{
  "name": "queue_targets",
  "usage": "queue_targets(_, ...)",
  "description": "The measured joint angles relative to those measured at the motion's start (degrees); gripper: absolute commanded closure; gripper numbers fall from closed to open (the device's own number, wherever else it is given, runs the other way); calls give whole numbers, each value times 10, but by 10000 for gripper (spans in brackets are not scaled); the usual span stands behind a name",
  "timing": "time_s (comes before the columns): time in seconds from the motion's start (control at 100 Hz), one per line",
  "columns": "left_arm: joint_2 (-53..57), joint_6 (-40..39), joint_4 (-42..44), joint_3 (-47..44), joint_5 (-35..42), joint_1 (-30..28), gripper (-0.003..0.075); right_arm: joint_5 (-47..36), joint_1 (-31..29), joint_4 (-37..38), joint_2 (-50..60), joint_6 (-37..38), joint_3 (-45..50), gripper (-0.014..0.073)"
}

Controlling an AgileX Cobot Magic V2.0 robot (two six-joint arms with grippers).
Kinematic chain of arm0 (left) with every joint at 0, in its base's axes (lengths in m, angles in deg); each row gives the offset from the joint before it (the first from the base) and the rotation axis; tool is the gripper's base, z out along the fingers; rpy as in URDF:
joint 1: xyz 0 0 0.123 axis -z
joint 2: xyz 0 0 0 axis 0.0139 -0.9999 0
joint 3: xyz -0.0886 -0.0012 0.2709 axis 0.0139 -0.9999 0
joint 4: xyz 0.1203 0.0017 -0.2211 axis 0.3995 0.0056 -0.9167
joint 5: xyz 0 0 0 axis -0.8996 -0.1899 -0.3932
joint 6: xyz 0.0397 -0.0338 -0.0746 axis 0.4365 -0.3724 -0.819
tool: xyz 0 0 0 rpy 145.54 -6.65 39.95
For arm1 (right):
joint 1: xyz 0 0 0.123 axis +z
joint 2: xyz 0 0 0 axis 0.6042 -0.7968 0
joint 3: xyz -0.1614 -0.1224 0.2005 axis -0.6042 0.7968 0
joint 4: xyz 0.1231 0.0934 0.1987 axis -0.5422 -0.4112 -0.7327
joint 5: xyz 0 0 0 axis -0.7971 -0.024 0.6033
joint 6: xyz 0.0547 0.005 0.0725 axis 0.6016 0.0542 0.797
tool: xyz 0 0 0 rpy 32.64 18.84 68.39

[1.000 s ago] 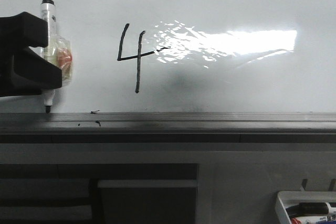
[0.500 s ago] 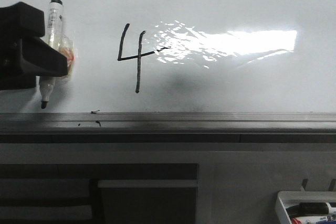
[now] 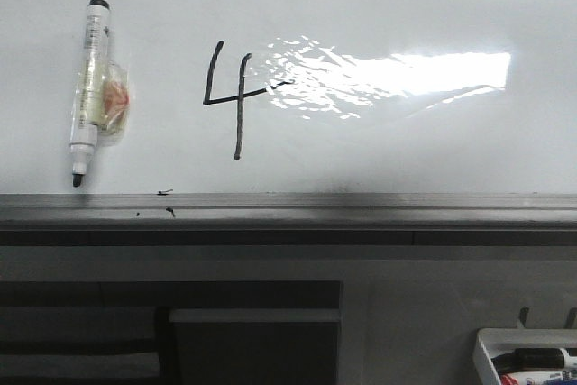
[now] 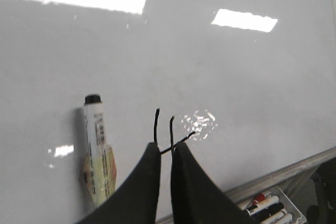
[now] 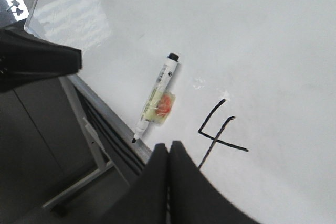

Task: Write number 4 on whiteboard

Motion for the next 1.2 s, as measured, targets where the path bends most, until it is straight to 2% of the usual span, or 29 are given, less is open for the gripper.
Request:
queue_targets(0.19, 89, 0, 103, -11, -27, 0, 741, -83, 0, 54, 124, 0, 117, 654)
queue_targets(0.56, 210, 0, 124, -132, -40, 0, 741, -98, 0, 70, 331, -15, 298, 654)
queue_targets(0.73, 214, 0, 124, -149, -45, 0, 741, -92, 0, 70, 379, -16, 329, 655)
queue_targets(1.2, 214, 0, 126, -150, -38, 0, 741, -92, 0, 70, 382, -16, 333, 655)
